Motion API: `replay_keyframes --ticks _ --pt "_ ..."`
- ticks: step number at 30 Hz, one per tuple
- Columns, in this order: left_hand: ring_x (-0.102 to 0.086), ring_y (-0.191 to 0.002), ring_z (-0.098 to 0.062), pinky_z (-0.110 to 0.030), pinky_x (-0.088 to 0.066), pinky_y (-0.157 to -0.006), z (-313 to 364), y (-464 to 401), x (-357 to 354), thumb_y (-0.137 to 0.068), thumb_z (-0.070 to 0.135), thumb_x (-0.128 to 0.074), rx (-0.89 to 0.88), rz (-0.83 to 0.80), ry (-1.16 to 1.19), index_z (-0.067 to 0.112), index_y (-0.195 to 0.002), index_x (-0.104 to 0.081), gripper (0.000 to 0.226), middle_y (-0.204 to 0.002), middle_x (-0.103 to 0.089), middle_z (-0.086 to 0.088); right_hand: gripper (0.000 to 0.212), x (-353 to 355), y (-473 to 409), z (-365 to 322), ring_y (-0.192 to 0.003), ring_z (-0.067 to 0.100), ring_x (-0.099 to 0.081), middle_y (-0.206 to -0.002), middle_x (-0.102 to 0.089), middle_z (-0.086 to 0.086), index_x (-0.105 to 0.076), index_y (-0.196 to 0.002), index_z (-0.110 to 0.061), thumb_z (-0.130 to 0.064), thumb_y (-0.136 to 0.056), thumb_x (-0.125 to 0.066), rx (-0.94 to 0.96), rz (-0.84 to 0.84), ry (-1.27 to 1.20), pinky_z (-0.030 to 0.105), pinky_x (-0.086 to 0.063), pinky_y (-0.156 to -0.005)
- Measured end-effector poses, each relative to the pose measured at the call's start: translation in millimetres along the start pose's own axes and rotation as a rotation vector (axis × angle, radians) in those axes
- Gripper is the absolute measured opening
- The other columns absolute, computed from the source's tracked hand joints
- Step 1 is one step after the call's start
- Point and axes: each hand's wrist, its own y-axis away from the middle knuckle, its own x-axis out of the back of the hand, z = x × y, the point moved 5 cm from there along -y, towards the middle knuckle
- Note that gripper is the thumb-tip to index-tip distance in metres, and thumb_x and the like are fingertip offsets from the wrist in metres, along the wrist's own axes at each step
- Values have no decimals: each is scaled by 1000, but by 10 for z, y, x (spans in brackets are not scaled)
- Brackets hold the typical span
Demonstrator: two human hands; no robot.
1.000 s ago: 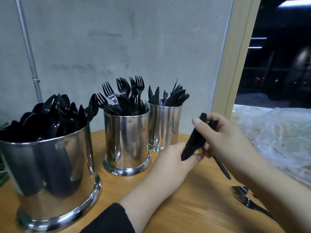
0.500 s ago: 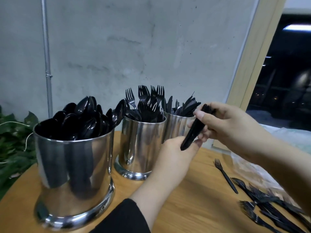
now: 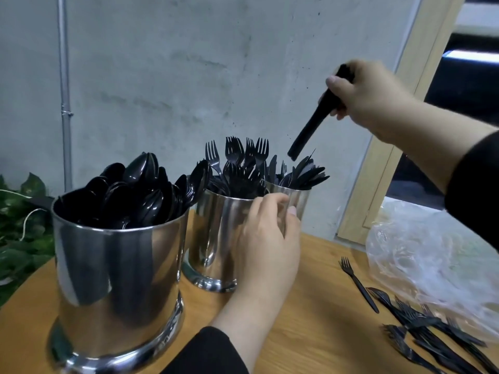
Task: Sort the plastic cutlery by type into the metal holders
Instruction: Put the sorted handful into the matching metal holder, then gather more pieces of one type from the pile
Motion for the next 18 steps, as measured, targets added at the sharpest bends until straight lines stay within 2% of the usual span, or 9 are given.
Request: replay_keyframes --ticks 2,3,6,9,12,15,18 --pt "-58 -91 -6 -41 -53 -86 6 10 -3 -102 35 -51 13 -7 7 33 -113 -60 14 -103 -57 23 30 -146 -156 61 -68 22 -60 -99 -71 16 -59 -116 -2 -28 -106 -47 -16 -3 66 27 -48 -56" --pt "-58 -90 -7 -41 -53 -85 6 13 0 -101 36 -50 14 -6 10 35 -111 -60 13 -102 -57 25 31 -233 -205 109 -67 20 -56 -102 -70 16 -59 -116 -2 -29 -107 -46 -24 -7 89 26 -43 -53" --pt "-57 -90 -5 -40 -53 -84 12 8 -1 -102 37 -49 9 -10 6 39 -107 -58 11 -100 -57 26 34 -519 -255 354 -79 28 -54 -109 -66 20 -59 -118 -1 -29 -108 -42 -77 -40 143 32 -39 -64" --pt "-56 -89 -5 -40 -52 -84 12 3 -9 -98 41 -46 -10 15 0 38 -105 -58 15 -100 -58 22 35 -822 -209 606 -90 32 -54 -109 -63 21 -57 -118 0 -27 -108 -38 -128 -106 201 33 -37 -73" --pt "-55 -89 -7 -41 -52 -84 -1 3 -14 -95 41 -45 -9 25 6 37 -106 -59 18 -100 -59 19 34 -1068 -183 766 -90 31 -51 -105 -59 18 -54 -118 0 -27 -109 -35 -152 -158 248 32 -33 -73" --pt "-55 -88 -5 -41 -52 -84 -9 6 -23 -99 36 -49 -23 15 3 35 -105 -59 12 -100 -58 19 31 -1151 -209 817 -86 30 -49 -102 -57 16 -54 -114 -1 -25 -109 -35 -165 -177 318 33 -32 -71" --pt "-54 -85 -5 -42 -51 -83 -15 5 -27 -101 34 -50 -29 4 -15 34 -102 -59 9 -98 -57 19 28 -1130 -231 821 -89 36 -56 -106 -64 20 -59 -112 1 -20 -104 -42 -180 -207 376 34 -39 -69"
